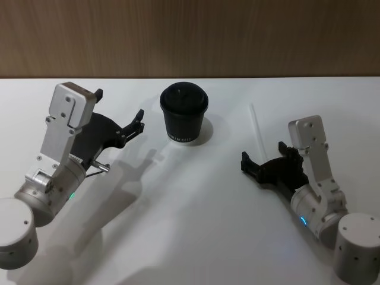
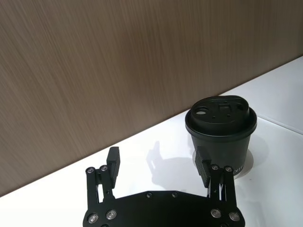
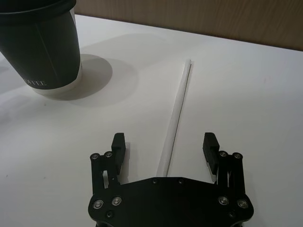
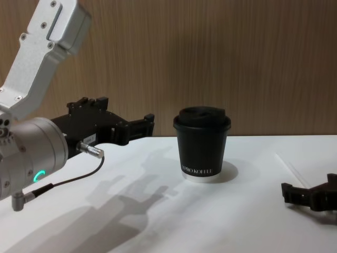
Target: Pick up the straw with one hand, pass it to the other hand, and insert it into the cup.
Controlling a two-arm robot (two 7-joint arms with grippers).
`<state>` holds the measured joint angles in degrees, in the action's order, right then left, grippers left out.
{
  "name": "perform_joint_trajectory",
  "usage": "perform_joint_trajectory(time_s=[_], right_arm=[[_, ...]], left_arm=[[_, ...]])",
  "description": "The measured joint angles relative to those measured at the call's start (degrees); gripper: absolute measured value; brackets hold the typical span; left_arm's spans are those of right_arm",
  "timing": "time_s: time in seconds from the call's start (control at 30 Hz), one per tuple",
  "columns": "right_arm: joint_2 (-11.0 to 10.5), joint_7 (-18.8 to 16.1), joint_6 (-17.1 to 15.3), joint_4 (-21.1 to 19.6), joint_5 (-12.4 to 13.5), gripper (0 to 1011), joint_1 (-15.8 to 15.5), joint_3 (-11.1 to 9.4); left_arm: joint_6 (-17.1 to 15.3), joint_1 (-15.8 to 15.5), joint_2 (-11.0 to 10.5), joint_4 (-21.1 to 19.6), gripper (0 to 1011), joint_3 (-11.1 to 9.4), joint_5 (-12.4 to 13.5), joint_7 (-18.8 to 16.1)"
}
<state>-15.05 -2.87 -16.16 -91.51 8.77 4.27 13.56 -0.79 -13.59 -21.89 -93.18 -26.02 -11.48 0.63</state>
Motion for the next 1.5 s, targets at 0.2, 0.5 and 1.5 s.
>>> perform_joint_trajectory(time_s=[0.2,0.5,1.5], right_arm=[[0.2,0.0,0.0,0.3,-0.4,1001,0.0,0.0],[0.4,-0.1,0.0,0.5,-0.7,794,0.0,0.0],[0.5,-0.1,0.0,0.7,-1.1,550,0.0,0.0]], left_arm=[[0.0,0.0,0.0,0.0,1000,0.0,0.0,0.0],[0.0,0.0,0.0,0.0,1000,0.0,0.0,0.0],[0.0,0.0,0.0,0.0,1000,0.0,0.0,0.0]])
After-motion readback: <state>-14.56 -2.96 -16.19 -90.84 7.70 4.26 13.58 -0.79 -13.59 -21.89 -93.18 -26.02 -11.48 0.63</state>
